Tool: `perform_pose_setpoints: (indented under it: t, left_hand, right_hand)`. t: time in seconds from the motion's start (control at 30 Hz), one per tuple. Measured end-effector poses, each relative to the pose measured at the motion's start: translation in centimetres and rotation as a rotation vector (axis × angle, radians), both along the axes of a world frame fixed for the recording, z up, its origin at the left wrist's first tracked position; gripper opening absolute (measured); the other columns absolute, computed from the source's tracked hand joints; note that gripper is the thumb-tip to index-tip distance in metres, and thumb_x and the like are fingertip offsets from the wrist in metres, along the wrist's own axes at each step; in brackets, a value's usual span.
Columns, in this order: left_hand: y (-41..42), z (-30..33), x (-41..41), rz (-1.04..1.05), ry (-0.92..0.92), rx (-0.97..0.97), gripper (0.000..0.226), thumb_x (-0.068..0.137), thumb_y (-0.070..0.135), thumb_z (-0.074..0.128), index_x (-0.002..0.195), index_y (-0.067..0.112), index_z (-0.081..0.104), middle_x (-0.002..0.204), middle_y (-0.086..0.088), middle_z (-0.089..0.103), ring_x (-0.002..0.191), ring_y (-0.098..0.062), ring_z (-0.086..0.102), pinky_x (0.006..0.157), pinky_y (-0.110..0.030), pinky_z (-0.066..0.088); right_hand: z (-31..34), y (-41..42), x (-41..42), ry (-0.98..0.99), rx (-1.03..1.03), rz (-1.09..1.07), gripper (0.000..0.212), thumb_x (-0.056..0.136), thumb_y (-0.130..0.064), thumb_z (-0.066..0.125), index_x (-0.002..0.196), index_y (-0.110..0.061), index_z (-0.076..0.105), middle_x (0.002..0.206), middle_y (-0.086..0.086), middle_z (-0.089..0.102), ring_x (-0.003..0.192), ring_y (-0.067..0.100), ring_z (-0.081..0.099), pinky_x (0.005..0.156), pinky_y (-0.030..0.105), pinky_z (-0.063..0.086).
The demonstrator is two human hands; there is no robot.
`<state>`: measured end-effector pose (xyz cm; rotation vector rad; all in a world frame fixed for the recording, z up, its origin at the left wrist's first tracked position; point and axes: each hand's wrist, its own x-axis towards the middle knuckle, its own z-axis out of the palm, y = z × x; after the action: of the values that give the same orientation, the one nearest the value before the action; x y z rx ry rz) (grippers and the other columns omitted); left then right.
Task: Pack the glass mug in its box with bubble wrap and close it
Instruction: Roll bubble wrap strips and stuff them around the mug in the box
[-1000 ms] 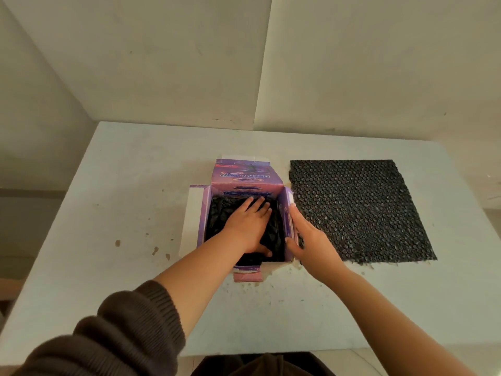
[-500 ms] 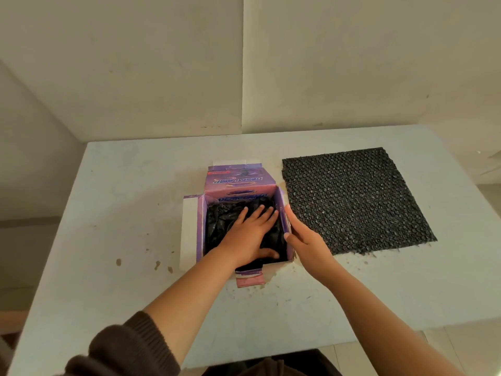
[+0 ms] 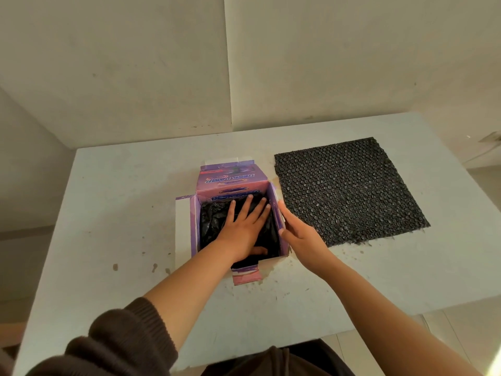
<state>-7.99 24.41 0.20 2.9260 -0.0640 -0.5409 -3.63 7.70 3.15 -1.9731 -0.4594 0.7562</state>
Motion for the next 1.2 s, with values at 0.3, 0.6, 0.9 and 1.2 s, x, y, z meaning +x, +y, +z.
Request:
perform_pose_setpoints:
  t: [0.3, 0.6, 0.9, 1.2]
  left_hand:
    - [0.2, 0.8, 0.9, 0.19, -0.118, -0.391, 0.087, 0.085, 0.052, 0.057, 0.15, 0.014, 0.013, 0.159, 0.0, 0.003, 0.145, -0.015, -0.005, 0.117, -0.037, -0.002]
    - [-1.4, -0.8, 1.4, 0.205, -0.177, -0.084, 0.083, 0.089, 0.046, 0.053, 0.15, 0.011, 0.009, 0.159, -0.003, 0.003, 0.146, -0.017, 0.0, 0.116, -0.033, -0.004]
    - [-0.6, -0.3, 0.9, 0.121, -0.144, -0.017, 0.079, 0.091, 0.057, 0.041, 0.151, 0.015, 0.01, 0.159, 0.001, 0.005, 0.145, -0.013, -0.003, 0.115, -0.038, -0.011]
    - [-0.4, 0.7, -2.5, 0.234, 0.111, -0.073, 0.098, 0.078, 0.065, 0.056, 0.139, 0.051, -0.019, 0.146, -0.003, -0.042, 0.129, -0.039, -0.041, 0.105, -0.066, -0.017]
  right_hand:
    - [-0.3, -0.2, 0.2, -0.006, 0.009, 0.008, 0.06, 0.096, -0.01, 0.045, 0.145, -0.036, 0.024, 0.139, -0.015, 0.044, 0.127, 0.005, 0.042, 0.1, 0.016, 0.033]
    - [-1.1, -0.2, 0.3, 0.005, 0.035, 0.001, 0.062, 0.096, -0.008, 0.043, 0.145, -0.038, 0.023, 0.137, 0.011, 0.048, 0.126, 0.025, 0.038, 0.105, 0.027, 0.033]
    - [-1.4, -0.2, 0.1, -0.015, 0.067, 0.012, 0.062, 0.095, -0.008, 0.042, 0.145, -0.04, 0.024, 0.134, 0.024, 0.041, 0.125, 0.033, 0.036, 0.106, 0.043, 0.032]
    - [-1.3, -0.1, -0.2, 0.0, 0.079, 0.003, 0.06, 0.097, -0.011, 0.039, 0.145, -0.043, 0.021, 0.134, 0.013, 0.049, 0.123, 0.028, 0.042, 0.105, 0.042, 0.036]
